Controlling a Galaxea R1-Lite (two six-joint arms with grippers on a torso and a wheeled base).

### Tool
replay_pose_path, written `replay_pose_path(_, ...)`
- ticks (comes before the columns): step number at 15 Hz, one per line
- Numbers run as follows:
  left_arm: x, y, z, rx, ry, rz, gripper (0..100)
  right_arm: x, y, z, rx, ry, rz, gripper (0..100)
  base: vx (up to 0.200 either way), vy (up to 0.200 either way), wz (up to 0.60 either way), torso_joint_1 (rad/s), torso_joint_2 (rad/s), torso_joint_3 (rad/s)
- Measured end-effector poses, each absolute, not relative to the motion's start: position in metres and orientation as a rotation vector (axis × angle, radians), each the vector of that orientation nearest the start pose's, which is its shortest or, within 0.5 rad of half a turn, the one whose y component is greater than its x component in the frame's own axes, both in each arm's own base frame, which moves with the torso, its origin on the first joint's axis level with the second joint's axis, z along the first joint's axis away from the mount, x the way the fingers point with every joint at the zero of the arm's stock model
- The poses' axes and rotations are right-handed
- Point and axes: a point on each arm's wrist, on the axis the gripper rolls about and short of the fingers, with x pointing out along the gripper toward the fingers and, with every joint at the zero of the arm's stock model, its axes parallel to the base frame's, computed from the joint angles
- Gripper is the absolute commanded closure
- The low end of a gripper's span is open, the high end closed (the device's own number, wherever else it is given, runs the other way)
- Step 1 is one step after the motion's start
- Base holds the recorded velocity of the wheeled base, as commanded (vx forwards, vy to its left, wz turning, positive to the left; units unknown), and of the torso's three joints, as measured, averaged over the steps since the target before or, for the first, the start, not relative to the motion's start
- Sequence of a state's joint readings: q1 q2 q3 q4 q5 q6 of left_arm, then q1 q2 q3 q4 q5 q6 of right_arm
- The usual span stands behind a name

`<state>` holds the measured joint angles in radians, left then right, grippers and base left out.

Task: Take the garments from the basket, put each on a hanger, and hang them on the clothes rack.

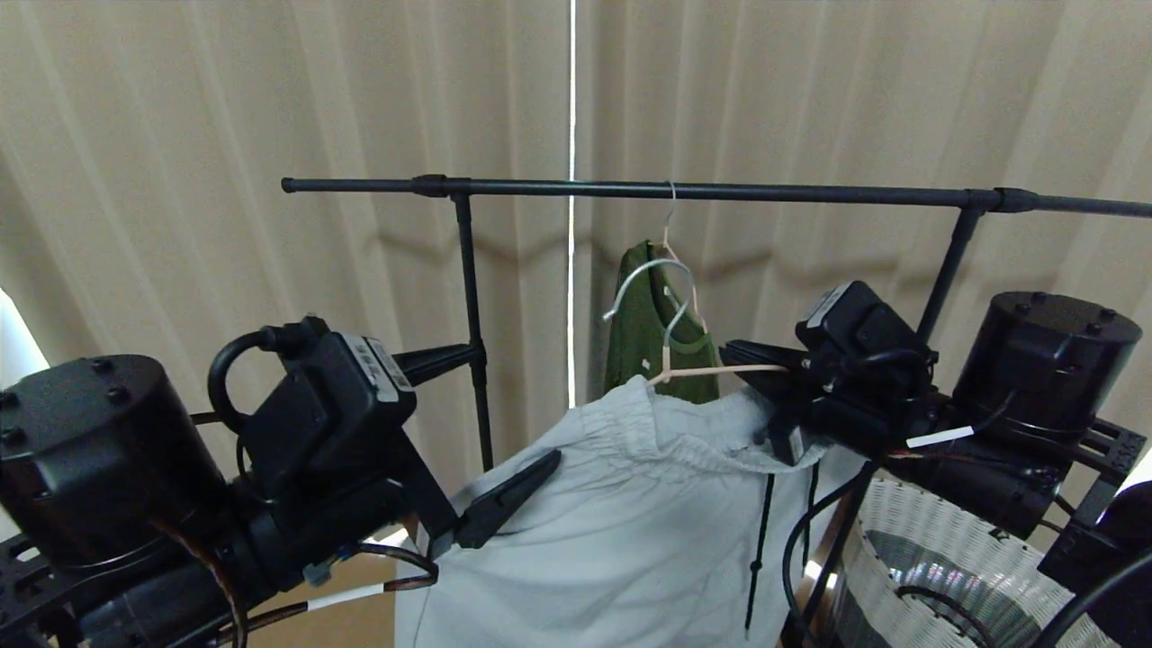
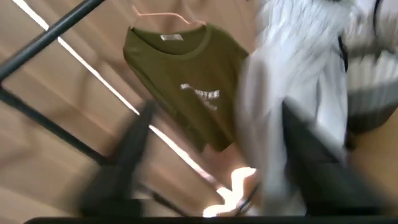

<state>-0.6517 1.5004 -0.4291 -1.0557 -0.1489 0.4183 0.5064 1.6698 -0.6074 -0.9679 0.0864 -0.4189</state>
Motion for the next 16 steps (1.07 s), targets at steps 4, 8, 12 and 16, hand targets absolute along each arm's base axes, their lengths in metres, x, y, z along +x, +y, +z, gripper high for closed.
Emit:
replay_pose_path(4,0.176,-0.13,0.175,0.357,-0.139,-0.764,0,0.252,0.117,0.182,-0.419,-0.038,0.499,100,0.0,0.0,0.0,0.0,0.0,0.0)
replay_pose_path(8,0.166,-0.114,0.161,0.364,-0.077,-0.742,0,0.255,0.098,0.194,-0.387,-0.058,0.418,100,0.0,0.0,0.0,0.0,0.0,0.0)
replay_pose_path(12,0.17,-0.102,0.131,0.427,0.06,-0.704,0,0.249,0.092,0.209,-0.331,-0.102,0.39,100,0.0,0.0,0.0,0.0,0.0,0.0)
replay_pose_path(16,0.186,-0.109,0.125,0.417,0.076,-0.695,0,0.239,0.095,0.219,-0.305,-0.138,0.409,100,0.0,0.0,0.0,0.0,0.0,0.0)
